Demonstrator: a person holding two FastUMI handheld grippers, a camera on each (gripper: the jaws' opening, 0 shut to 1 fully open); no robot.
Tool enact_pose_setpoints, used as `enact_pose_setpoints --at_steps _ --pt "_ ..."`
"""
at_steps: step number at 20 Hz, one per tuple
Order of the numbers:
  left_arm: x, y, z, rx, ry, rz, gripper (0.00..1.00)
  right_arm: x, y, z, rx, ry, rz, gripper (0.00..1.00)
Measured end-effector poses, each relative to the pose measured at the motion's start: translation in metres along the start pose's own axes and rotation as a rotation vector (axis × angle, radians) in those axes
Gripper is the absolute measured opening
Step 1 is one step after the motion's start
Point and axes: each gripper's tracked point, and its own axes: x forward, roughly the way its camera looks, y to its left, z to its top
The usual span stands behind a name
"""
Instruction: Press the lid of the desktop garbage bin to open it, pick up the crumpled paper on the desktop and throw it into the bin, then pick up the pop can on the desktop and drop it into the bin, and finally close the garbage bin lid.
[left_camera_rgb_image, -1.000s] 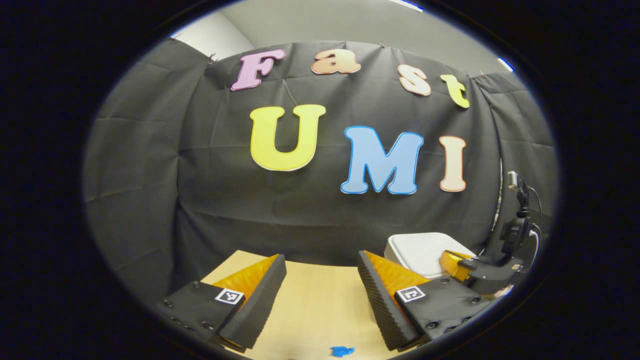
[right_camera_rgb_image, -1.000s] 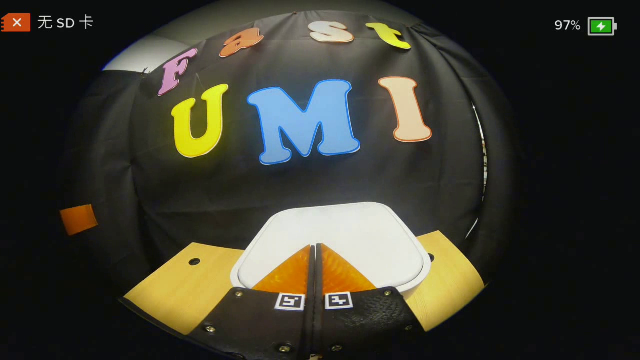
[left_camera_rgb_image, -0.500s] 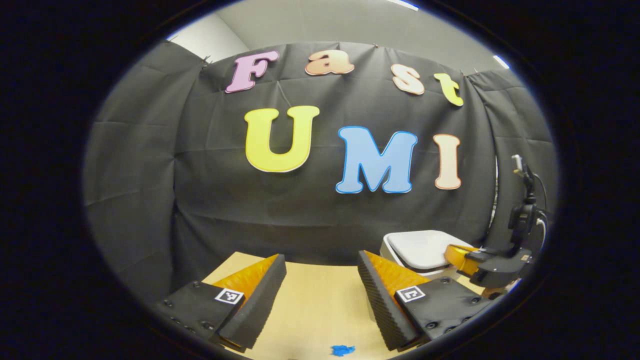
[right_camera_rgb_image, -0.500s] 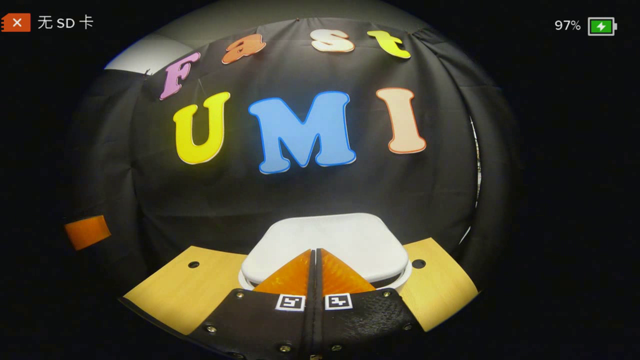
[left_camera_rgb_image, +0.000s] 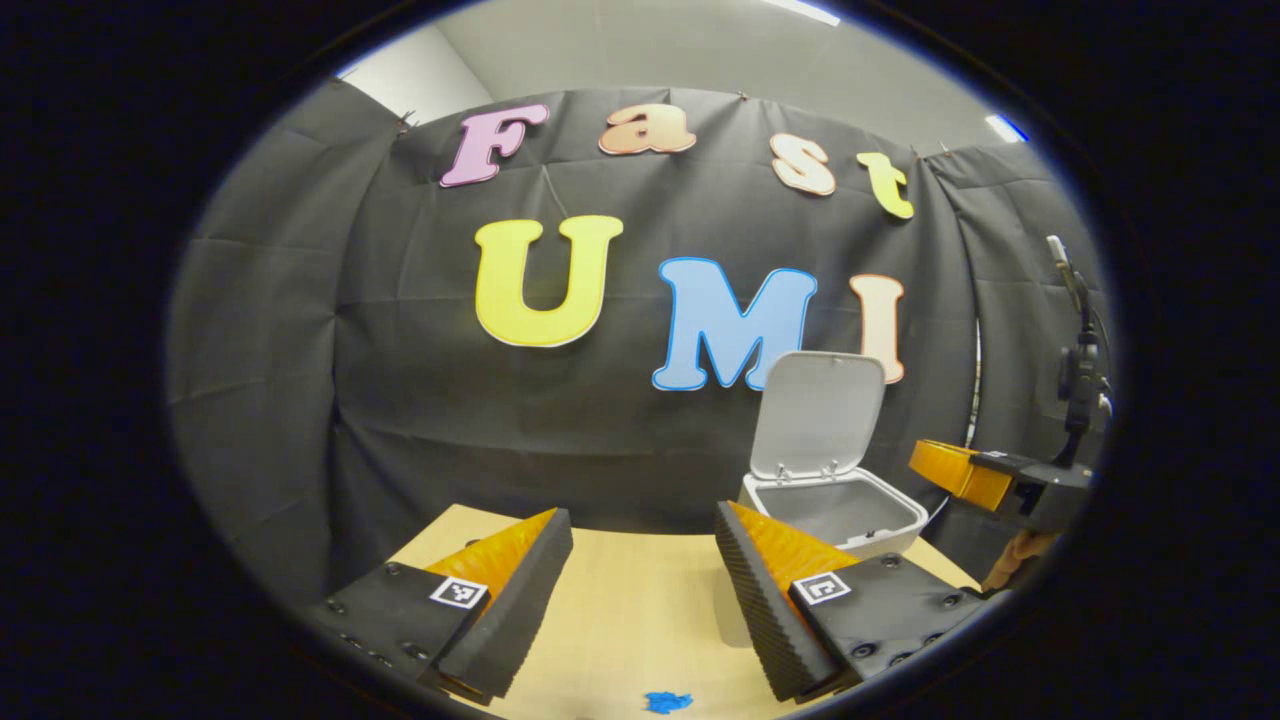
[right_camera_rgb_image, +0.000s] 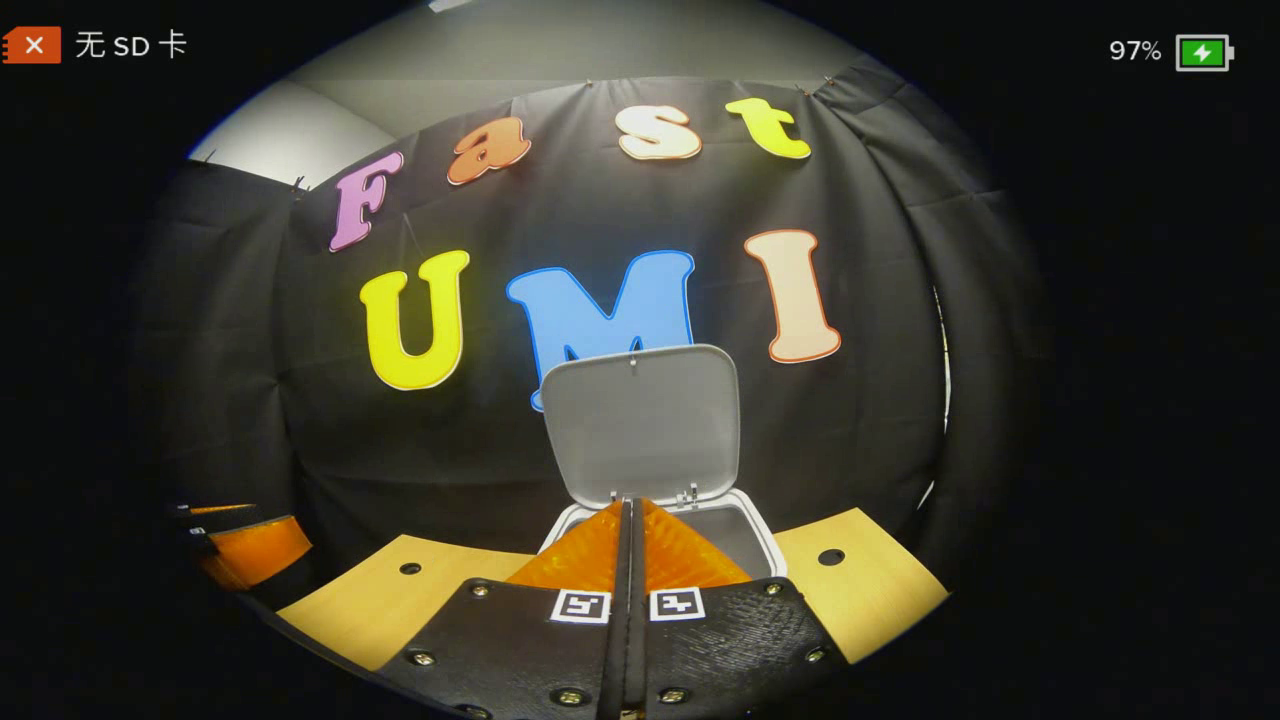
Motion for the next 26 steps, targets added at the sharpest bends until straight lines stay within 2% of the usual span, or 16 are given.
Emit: enact_pose_setpoints --at_steps 8,10,11,13,14,16,17,22,23,24,26 --pt "-0.002 -0.010 -0.006 -0.001 0.002 -0.020 0.95 -0.008 -0.003 0.004 0.001 0.003 0.016 0.01" --pt "-0.002 -0.011 -0.009 -0.003 0.005 -0.023 0.95 -0.006 -0.001 -0.001 -0.003 0.025 0.037 0.14" --pt "-0.002 -0.012 -0.009 -0.005 0.005 -0.025 0.95 -0.006 -0.001 -0.003 -0.008 0.037 0.040 0.39" --pt "-0.002 -0.014 -0.012 -0.005 0.009 -0.028 0.95 -0.006 -0.001 -0.003 -0.016 0.036 0.046 0.66" --pt "-0.001 -0.014 -0.015 -0.004 0.012 -0.029 0.95 -0.008 0.000 -0.003 -0.019 0.030 0.045 0.90" --pt "0.000 -0.014 -0.022 -0.001 0.020 -0.031 0.95 -0.008 0.001 0.002 -0.022 0.013 0.045 1.00" --pt "0.002 -0.014 -0.028 0.000 0.028 -0.031 0.95 -0.008 0.002 0.003 -0.019 0.009 0.049 0.96" --pt "0.007 -0.012 -0.080 0.011 0.107 -0.038 0.95 -0.013 0.002 0.009 -0.024 -0.006 0.045 0.96" --pt "0.007 -0.012 -0.096 0.019 0.134 -0.042 0.96 -0.015 0.002 0.010 -0.027 -0.008 0.045 1.00" --pt "0.008 -0.012 -0.111 0.025 0.162 -0.046 0.96 -0.015 0.001 0.011 -0.029 -0.008 0.045 0.95" --pt "0.007 -0.012 -0.144 0.024 0.222 -0.057 0.96 -0.018 -0.002 0.010 -0.038 -0.004 0.039 0.96"
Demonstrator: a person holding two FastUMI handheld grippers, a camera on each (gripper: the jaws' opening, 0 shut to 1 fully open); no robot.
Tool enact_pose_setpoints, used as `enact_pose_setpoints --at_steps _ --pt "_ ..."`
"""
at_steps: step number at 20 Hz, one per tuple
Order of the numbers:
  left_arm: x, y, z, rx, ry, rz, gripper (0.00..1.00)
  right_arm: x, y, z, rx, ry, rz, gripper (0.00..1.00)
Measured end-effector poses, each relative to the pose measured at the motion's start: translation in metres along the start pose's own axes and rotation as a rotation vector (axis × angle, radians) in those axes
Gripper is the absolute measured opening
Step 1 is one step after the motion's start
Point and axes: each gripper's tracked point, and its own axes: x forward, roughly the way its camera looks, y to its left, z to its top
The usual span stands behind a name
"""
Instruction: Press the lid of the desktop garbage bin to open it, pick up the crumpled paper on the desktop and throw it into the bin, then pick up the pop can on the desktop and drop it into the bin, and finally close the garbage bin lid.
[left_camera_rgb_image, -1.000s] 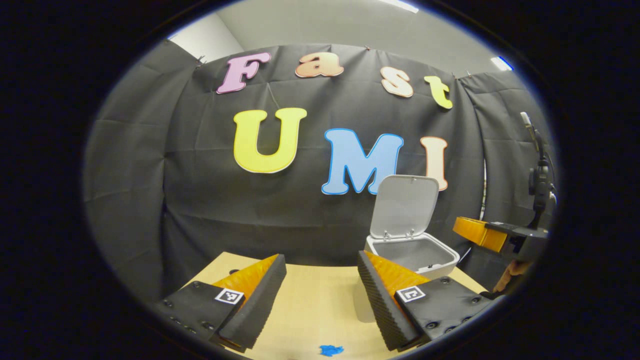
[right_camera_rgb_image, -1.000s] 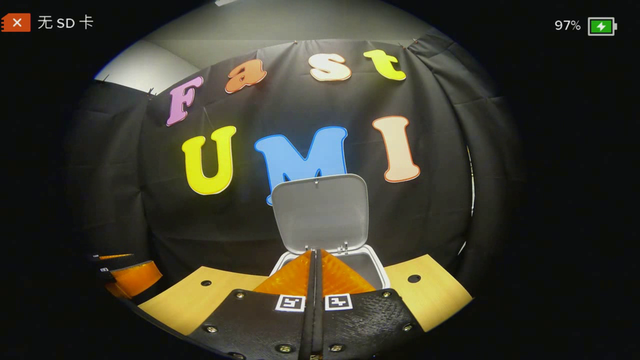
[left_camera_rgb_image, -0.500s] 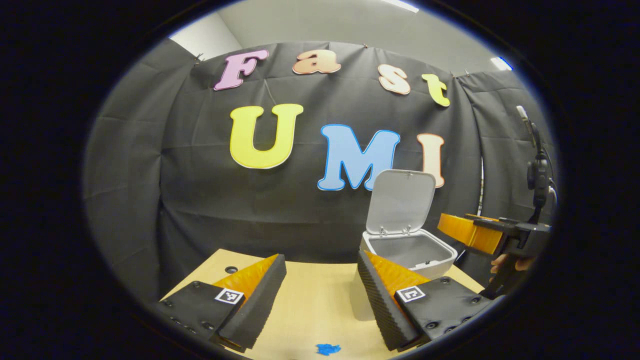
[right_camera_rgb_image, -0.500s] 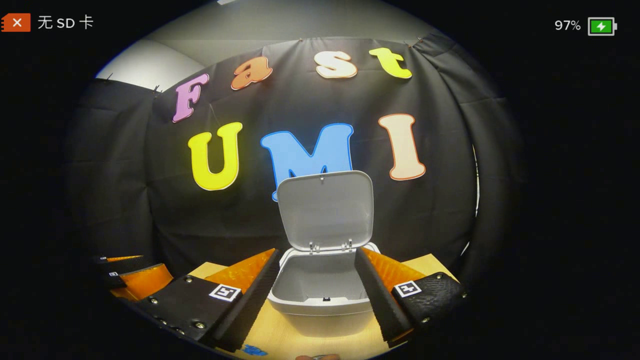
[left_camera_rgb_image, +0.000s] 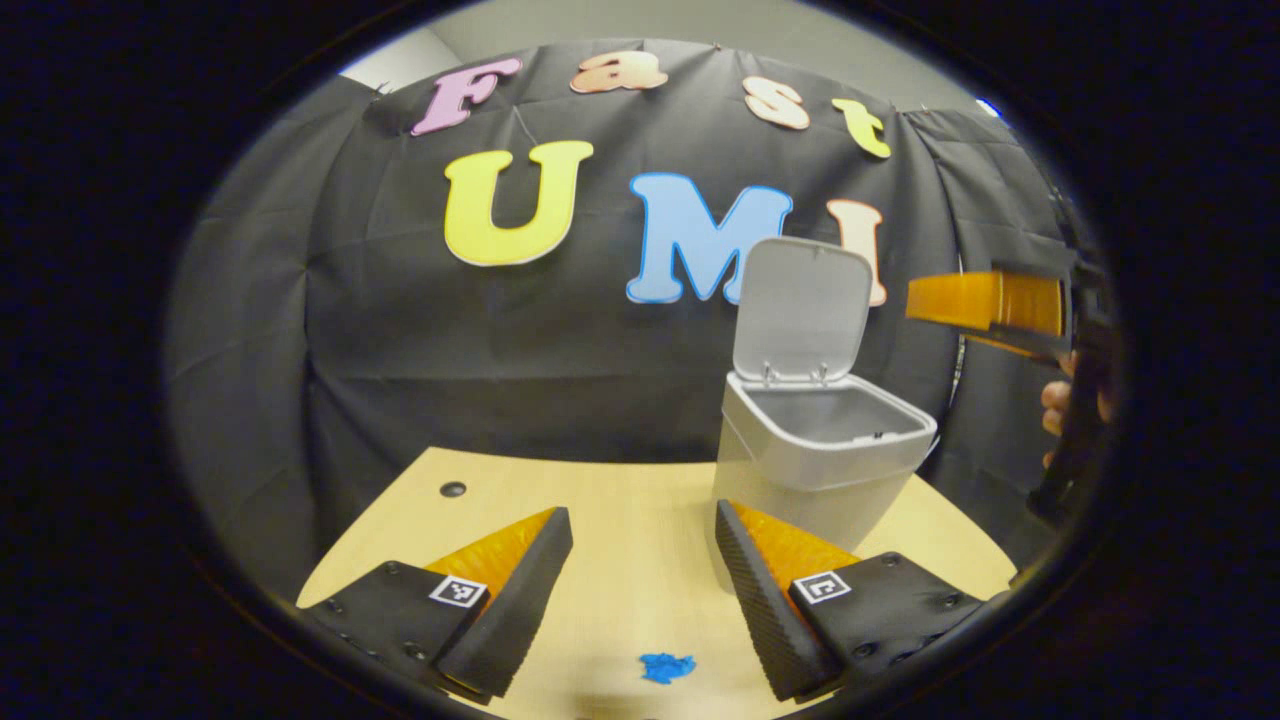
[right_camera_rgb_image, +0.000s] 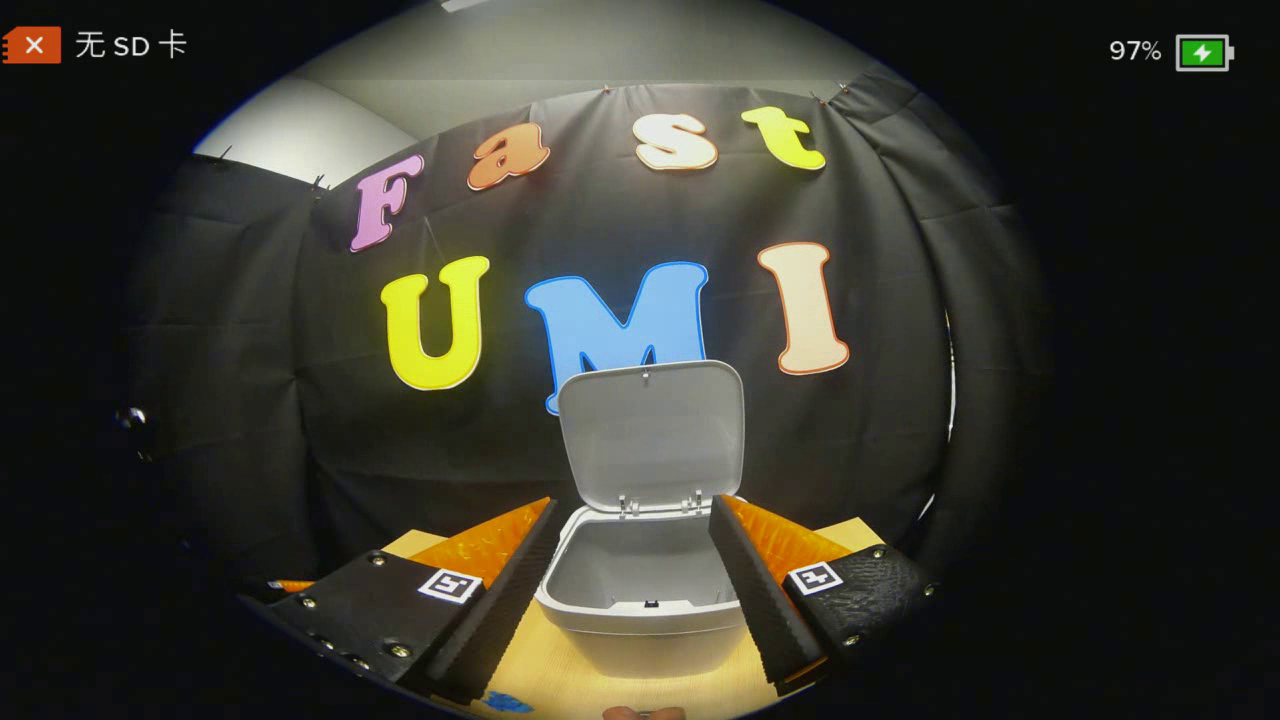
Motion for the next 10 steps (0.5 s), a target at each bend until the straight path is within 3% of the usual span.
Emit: enact_pose_setpoints --at_steps 10 --pt "0.027 -0.013 -0.155 0.055 0.301 -0.048 0.96 -0.015 -0.020 -0.008 -0.040 0.031 -0.047 0.96"
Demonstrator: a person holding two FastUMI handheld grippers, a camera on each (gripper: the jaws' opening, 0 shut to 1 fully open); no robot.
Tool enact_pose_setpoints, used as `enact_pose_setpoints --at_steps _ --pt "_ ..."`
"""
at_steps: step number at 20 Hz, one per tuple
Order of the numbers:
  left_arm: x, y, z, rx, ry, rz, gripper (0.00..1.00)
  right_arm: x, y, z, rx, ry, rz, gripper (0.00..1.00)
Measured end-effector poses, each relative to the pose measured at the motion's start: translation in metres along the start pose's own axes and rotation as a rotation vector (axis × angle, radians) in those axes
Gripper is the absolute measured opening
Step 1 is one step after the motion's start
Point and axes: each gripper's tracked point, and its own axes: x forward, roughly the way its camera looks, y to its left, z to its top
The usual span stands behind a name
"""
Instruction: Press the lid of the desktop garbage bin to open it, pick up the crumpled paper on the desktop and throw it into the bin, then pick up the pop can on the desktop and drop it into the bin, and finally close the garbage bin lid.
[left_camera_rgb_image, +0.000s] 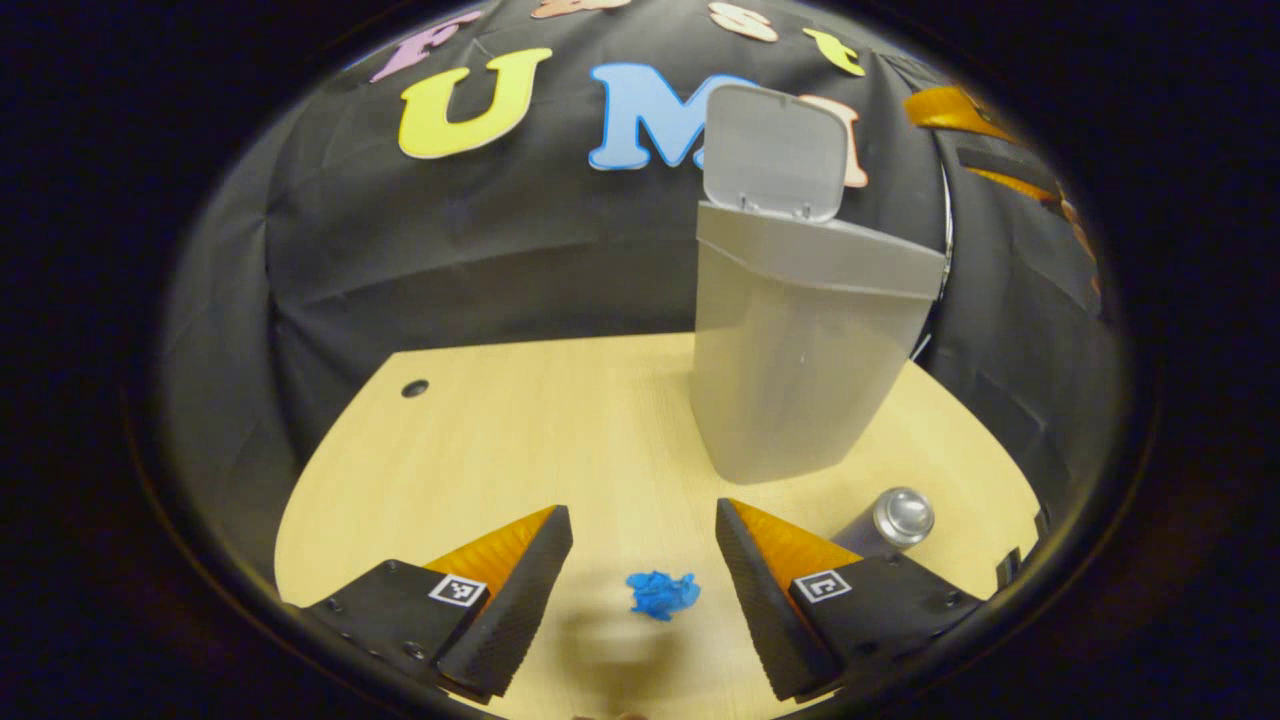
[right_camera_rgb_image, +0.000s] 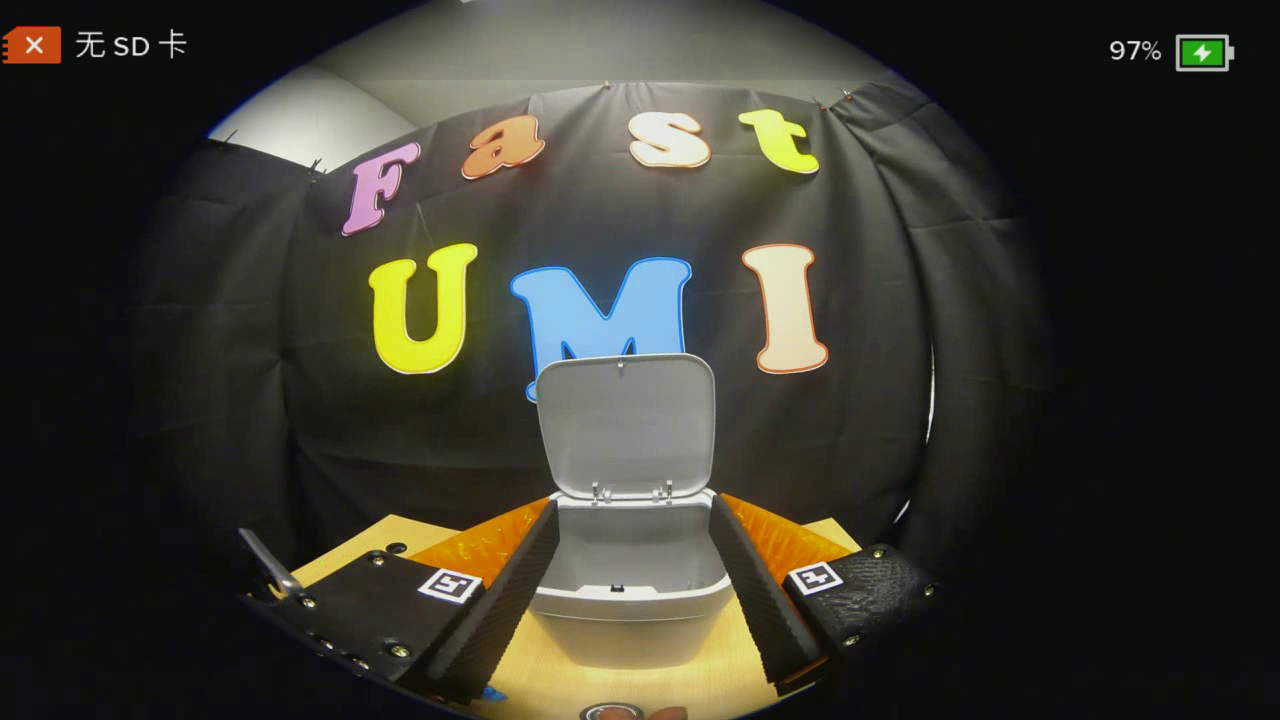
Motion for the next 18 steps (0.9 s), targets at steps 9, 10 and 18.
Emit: enact_pose_setpoints --at_steps 9,10,18 --pt "0.026 -0.009 -0.069 0.041 0.148 -0.038 0.96 -0.013 -0.014 -0.022 0.000 0.056 -0.039 0.96" --pt "0.028 -0.008 -0.073 0.045 0.158 -0.038 0.96 -0.014 -0.017 -0.022 -0.001 0.056 -0.044 0.96" --pt "0.044 -0.009 -0.095 0.025 0.205 -0.042 0.96 -0.022 -0.033 -0.025 -0.011 0.069 -0.084 0.96"
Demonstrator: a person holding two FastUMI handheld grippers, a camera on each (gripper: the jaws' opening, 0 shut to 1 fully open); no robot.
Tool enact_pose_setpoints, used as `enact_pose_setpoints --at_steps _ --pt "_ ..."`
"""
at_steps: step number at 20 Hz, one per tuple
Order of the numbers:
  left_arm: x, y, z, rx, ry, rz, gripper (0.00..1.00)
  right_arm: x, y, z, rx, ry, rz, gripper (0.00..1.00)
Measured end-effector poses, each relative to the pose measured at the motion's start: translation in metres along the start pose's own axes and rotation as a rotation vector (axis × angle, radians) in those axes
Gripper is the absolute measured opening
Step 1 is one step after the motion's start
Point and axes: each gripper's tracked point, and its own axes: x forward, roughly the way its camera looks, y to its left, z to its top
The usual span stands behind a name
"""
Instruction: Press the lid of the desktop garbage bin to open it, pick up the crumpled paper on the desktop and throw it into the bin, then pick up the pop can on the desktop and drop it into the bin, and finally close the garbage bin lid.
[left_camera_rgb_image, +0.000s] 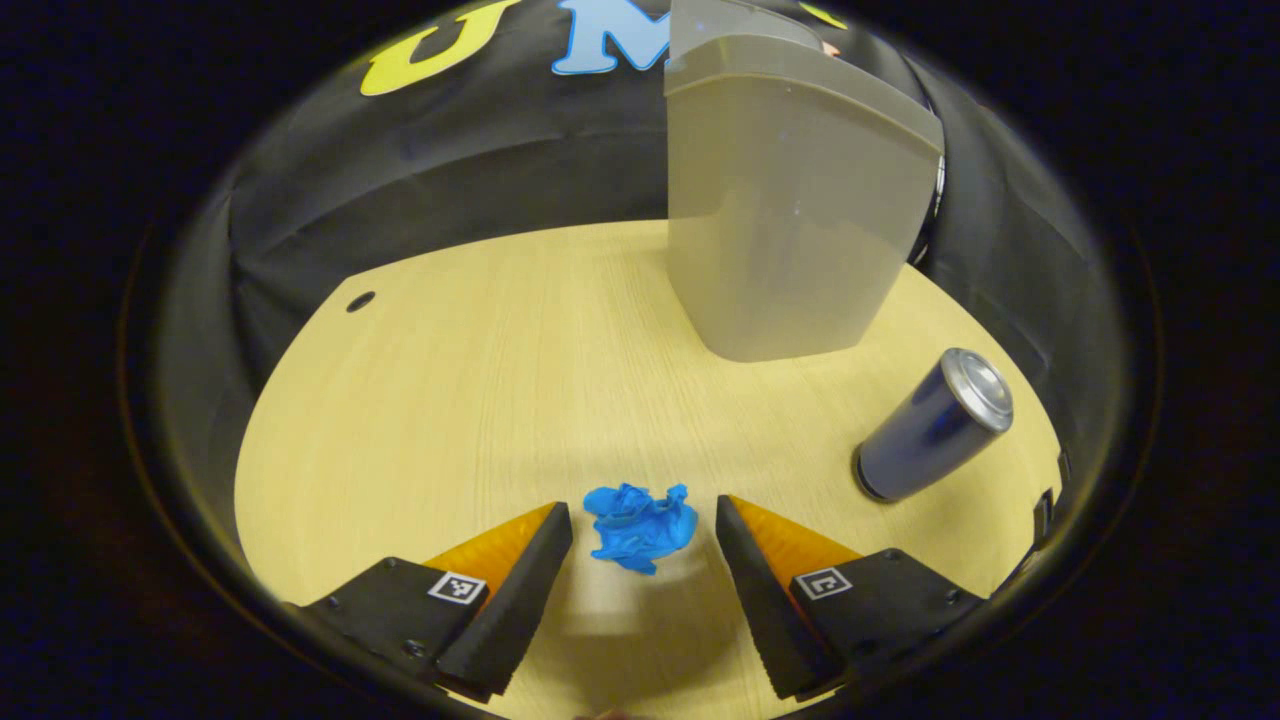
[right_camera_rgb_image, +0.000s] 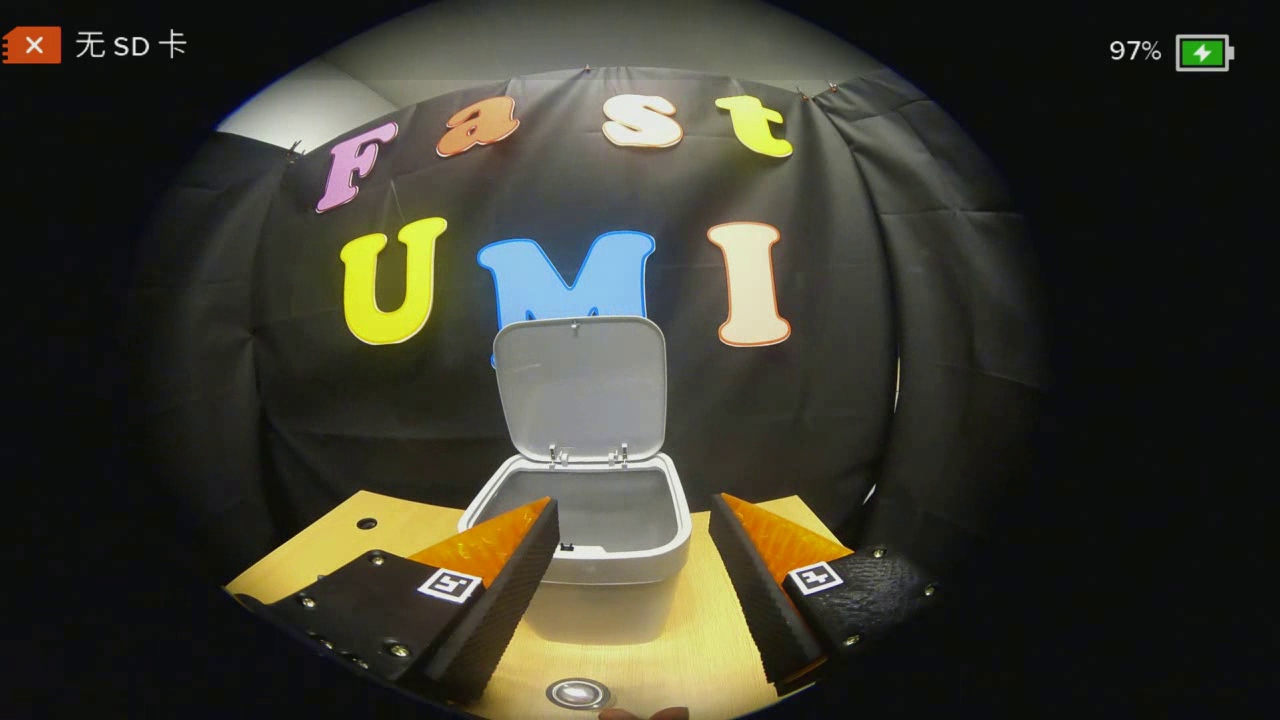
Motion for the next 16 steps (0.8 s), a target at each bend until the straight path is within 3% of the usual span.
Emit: enact_pose_setpoints --at_steps 2,6,7,11,12,14,16 --pt "0.002 0.005 -0.004 -0.010 0.013 0.003 0.96 0.000 -0.002 0.000 -0.002 -0.001 -0.005 1.00" --pt "0.007 0.016 -0.013 -0.017 0.039 0.022 0.96 -0.001 -0.009 -0.001 -0.004 0.004 -0.017 0.96" --pt "0.007 0.017 -0.012 -0.016 0.034 0.024 0.96 -0.001 -0.010 -0.002 -0.006 0.005 -0.020 1.00" --pt "0.012 0.015 -0.011 0.026 0.028 0.036 0.96 0.000 -0.012 -0.004 0.001 0.014 -0.025 0.96" --pt "0.013 0.014 -0.009 0.032 0.021 0.038 0.93 0.001 -0.013 -0.005 0.000 0.015 -0.025 1.00" --pt "0.015 0.015 -0.009 0.028 0.017 0.039 0.63 0.001 -0.014 -0.006 -0.005 0.020 -0.027 1.00" --pt "0.014 0.019 -0.006 0.041 0.011 0.049 0.62 0.003 -0.015 -0.008 -0.007 0.026 -0.030 0.96"
